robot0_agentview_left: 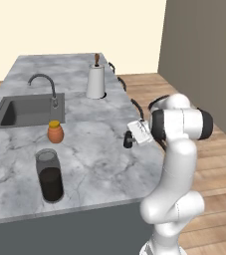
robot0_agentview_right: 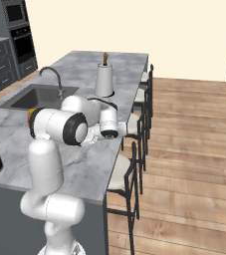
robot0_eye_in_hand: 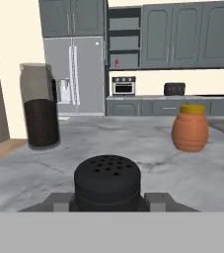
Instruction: Move the shaker and ketchup from the cabinet to the dining counter.
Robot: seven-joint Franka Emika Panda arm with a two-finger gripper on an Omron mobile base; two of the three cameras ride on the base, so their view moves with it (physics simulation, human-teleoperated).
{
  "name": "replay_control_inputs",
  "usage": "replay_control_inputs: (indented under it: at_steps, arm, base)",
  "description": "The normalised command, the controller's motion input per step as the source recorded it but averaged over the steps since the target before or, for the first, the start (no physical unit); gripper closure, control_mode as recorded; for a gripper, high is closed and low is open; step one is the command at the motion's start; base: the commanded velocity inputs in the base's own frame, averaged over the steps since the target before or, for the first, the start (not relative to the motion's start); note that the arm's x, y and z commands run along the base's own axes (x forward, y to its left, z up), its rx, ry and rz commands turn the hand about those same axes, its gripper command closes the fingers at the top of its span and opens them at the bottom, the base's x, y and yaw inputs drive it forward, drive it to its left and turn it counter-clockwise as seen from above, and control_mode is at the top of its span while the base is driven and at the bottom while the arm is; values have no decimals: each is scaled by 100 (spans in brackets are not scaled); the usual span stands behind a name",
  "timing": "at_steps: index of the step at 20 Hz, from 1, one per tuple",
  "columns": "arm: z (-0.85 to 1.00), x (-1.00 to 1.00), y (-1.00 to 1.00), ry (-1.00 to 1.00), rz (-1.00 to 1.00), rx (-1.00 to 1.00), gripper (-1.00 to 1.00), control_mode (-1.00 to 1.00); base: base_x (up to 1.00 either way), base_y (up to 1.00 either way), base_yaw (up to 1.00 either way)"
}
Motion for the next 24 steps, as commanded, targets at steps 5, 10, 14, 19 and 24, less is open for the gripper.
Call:
replay_control_inputs:
  at_steps: [5, 10, 14, 19, 24]
  arm:
    - [-27, 33, 2, 0, 2, 0, 100, -100]
    - [-25, 28, 1, 0, 3, 0, 100, -100]
    - [-24, 26, 0, 0, 4, 0, 100, -100]
    - [-20, 30, 0, -1, 2, 0, 100, -100]
    - [-21, 36, 0, 0, 2, 0, 100, -100]
  base:
    - [0, 0, 0]
    - [0, 0, 0]
    - [0, 0, 0]
    - [0, 0, 0]
    - [0, 0, 0]
